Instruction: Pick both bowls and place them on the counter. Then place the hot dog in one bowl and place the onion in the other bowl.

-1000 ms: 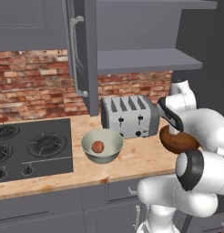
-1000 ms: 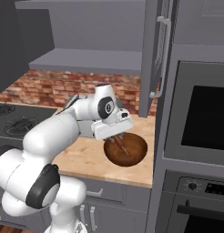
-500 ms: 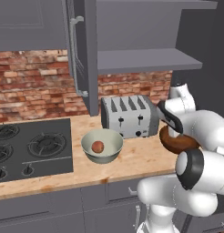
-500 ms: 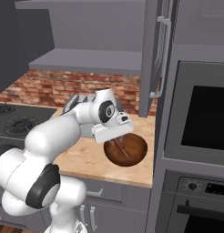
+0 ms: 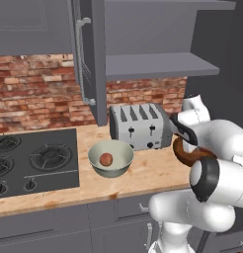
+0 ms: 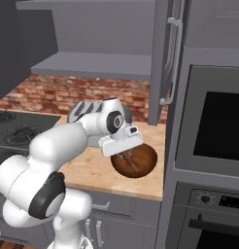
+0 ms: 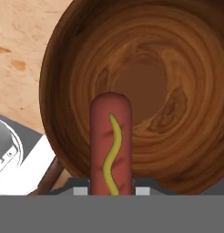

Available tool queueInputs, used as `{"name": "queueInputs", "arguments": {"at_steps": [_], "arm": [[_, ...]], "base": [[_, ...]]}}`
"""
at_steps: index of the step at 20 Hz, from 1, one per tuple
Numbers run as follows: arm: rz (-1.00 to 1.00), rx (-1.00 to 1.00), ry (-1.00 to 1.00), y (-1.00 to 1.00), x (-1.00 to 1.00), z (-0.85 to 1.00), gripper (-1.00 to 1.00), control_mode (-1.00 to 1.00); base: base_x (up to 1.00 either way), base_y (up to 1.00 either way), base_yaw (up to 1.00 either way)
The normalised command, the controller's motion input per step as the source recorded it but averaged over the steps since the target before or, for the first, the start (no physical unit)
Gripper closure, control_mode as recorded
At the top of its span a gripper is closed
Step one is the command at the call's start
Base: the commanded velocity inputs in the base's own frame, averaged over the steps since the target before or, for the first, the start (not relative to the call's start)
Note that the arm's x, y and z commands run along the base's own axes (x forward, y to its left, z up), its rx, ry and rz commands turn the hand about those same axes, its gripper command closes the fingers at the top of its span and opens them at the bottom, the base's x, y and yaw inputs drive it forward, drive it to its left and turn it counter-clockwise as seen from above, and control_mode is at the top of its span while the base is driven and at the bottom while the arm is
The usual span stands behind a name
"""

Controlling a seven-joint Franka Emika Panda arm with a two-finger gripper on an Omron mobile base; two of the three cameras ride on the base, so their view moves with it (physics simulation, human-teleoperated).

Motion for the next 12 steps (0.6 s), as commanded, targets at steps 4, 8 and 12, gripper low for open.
{"name": "queueInputs", "arguments": {"at_steps": [4,8,12], "arm": [[0.00,-0.03,0.08,-0.06,0.00,-0.11,1.00,-1.00],[0.00,-0.01,0.09,-0.03,0.00,-0.07,1.00,-1.00],[0.00,0.00,0.08,0.00,0.00,-0.03,1.00,-1.00]], "base": [[0.00,0.00,0.00],[0.00,0.00,0.00],[0.00,0.00,0.00]]}}
